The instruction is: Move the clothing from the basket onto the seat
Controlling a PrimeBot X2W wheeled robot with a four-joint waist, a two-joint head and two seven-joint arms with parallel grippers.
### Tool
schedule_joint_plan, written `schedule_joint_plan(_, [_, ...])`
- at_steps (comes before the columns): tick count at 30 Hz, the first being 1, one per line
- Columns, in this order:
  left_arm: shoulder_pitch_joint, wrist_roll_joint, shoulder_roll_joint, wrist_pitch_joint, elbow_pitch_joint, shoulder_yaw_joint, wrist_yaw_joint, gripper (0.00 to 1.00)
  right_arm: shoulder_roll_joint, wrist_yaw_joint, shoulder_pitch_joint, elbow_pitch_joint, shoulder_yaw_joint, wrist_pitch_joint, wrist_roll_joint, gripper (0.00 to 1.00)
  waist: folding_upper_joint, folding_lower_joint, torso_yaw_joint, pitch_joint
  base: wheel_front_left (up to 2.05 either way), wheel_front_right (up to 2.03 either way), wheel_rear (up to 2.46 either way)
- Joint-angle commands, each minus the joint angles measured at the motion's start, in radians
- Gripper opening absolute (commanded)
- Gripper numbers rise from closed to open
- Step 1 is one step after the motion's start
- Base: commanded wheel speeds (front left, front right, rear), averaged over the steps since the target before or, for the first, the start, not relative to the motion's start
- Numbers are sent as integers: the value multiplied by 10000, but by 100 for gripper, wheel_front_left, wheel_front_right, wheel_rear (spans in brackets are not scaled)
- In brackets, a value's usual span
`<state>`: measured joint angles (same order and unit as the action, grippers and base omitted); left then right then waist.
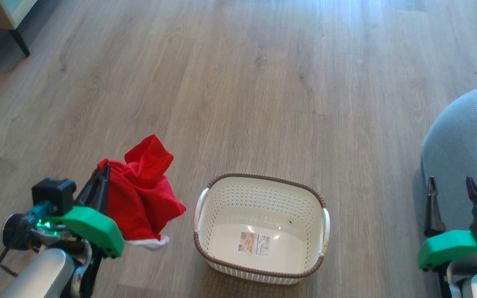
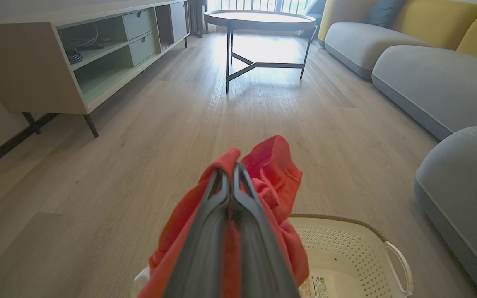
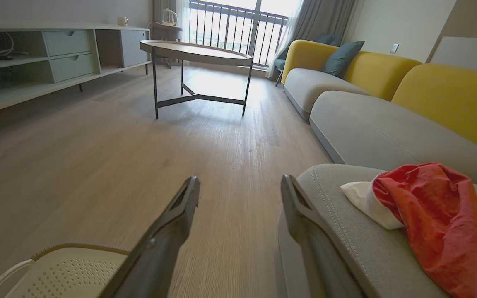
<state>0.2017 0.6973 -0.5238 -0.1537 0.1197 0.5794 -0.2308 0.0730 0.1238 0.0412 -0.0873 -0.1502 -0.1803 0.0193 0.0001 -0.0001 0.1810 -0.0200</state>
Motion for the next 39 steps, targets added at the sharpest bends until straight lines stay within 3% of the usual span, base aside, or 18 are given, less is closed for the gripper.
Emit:
schedule_joint_plan(1, [473,40,-401,-35,-326,-505,-66,0,256,69,-233,322,214,-23,32,100,-1,1,-53,19,0,0,0])
schedule_joint_plan(39, [612,134,-336,-85,-215,-305,-61,0,139,69,-325,-76,264,-228,121,100,-1,1,-874,-71,0,0,0])
